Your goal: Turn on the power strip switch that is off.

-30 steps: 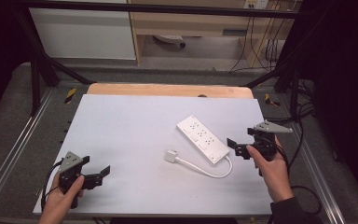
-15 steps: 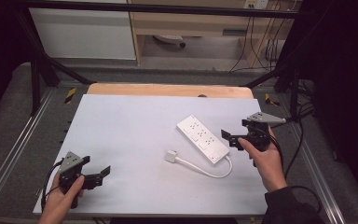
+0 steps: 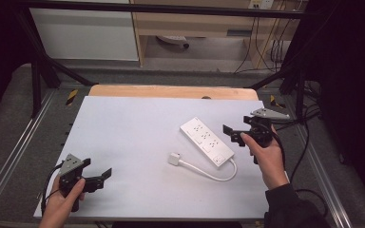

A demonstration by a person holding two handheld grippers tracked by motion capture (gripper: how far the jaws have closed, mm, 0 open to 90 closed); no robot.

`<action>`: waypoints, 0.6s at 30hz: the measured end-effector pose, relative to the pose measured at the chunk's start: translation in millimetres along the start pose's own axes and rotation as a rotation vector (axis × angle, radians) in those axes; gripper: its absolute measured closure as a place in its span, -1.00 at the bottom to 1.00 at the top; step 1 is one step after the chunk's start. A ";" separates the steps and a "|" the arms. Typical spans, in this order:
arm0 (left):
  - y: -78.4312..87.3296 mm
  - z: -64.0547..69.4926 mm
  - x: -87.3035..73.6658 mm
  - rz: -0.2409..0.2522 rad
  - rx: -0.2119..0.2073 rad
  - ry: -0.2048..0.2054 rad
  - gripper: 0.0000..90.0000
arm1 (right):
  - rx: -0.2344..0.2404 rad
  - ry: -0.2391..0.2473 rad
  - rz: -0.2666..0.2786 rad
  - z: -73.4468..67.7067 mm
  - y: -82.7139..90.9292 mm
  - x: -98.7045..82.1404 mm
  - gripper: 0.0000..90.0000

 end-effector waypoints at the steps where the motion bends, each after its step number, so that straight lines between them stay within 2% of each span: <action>1: -0.1 0.1 0.0 -0.001 -0.001 0.000 -0.85 | 0.000 0.000 0.000 0.0 0.0 0.0 -0.90; 18: -0.8 0.6 -0.4 -0.006 -0.005 -0.006 -0.85 | -0.007 -0.020 -0.010 -1.4 -21.8 4.2 -0.88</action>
Point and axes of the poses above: each handheld gripper's, and its own axes: y roughly backward along the jaws, x roughly out of its top, z roughly to its right, the point moved 1 cm from there along -y, roughly forward along the jaws, and after that the axes turned 5 degrees about -z, right-handed, at the moved point
